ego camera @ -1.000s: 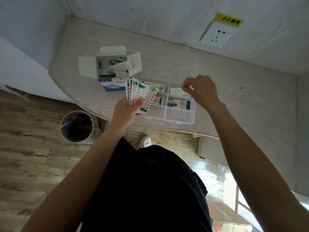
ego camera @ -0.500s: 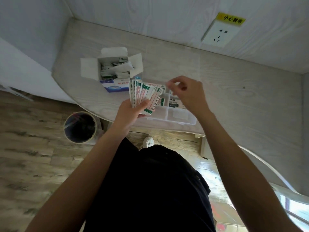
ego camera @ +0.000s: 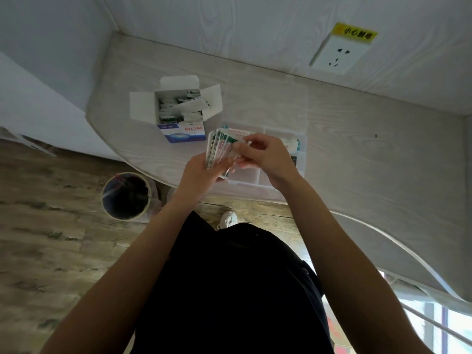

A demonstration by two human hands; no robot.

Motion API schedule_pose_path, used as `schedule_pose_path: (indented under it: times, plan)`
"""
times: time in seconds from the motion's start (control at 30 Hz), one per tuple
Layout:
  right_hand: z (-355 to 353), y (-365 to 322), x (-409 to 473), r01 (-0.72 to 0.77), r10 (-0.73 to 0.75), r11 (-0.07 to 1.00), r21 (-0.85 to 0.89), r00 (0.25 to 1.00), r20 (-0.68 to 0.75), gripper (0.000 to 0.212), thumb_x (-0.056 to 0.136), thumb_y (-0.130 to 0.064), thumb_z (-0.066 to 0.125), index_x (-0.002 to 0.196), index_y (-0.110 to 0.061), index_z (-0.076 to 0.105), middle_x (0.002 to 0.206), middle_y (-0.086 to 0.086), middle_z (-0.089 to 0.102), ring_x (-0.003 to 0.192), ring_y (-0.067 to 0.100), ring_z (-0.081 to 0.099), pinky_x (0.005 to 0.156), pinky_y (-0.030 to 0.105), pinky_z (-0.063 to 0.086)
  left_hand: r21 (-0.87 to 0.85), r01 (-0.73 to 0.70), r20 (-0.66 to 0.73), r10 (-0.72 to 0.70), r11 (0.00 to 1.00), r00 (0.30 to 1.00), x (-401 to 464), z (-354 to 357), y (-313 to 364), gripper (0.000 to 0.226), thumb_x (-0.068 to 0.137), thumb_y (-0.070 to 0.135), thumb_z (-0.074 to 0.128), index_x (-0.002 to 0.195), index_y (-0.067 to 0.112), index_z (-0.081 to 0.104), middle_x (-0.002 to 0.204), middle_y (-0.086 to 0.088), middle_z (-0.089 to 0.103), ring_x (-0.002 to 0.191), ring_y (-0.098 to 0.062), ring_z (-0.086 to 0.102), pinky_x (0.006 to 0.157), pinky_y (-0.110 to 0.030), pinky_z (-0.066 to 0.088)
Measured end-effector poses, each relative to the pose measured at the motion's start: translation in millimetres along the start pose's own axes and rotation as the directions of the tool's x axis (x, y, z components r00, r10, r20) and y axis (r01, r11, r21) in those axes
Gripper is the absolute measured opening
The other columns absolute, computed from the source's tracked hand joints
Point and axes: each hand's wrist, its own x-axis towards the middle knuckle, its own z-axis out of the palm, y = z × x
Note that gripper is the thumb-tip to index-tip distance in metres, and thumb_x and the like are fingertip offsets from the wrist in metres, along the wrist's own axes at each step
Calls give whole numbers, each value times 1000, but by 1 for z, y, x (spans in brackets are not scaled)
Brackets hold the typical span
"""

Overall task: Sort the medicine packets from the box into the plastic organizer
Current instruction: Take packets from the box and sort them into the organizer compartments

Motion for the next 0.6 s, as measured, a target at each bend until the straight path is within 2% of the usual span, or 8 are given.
schedule_pose_path:
  times: [0.1,0.2,0.3,0.37,0.43,0.5,0.6]
  plan:
    - [4,1,1,-1,2,1000,26,1000,-28,19,80,-8,71,92,4,63,68,10,68,55,17,67,56,22,56,-86,-6,34,9,996,999,-2,-2,0,12,91,23,56,93,15,65,76,5,69,70,-3,68,64,-20,56]
    - [2,0,3,0,-1,1000,-15,999,-50,15,83,-15,68,86,-1,64,65,6,69,54,14,66,55,21,55,-203,22,-10,-24,979,1000,-3,-8,-2,15,94,24,52,95,15,63,86,-1,69,74,-7,69,65,-21,56]
    - [-8,-2,7,12,-17,996,-89,998,-53,2,84,-6,66,85,-6,64,73,8,68,58,12,65,57,20,54,-241,37,-86,-59,970,995,-5,-18,-8,16,94,26,51,93,16,64,87,-1,69,74,-7,69,68,-20,56]
    - [-19,1,11,61,-95,965,-255,988,-122,13,82,-2,67,80,-14,63,82,11,68,69,16,67,61,25,56,-209,32,-115,-57,977,992,-6,-24,-13,19,94,29,52,94,15,66,86,-1,68,74,-6,67,68,-19,55]
    - [-25,7,16,111,-211,889,-443,960,-184,14,82,-6,67,80,-19,61,86,10,69,79,24,67,68,35,56,-174,40,-147,-66,984,987,-6,-30,-18,22,94,31,52,97,15,66,89,0,68,74,-4,66,68,-18,55]
    - [-21,14,18,156,-303,803,-576,938,-168,11,83,-11,67,86,-21,63,84,2,68,78,24,66,68,37,55,-171,51,-162,-79,984,984,-6,-34,-20,18,94,31,52,95,19,65,91,2,69,75,-3,66,68,-17,55]
    - [-11,26,21,155,-350,698,-699,926,-144,5,83,-18,66,86,-22,67,86,3,70,68,17,61,62,33,51,-200,59,-153,-90,978,984,-6,-35,-20,16,94,30,52,95,20,65,91,2,69,76,-5,66,67,-18,55]
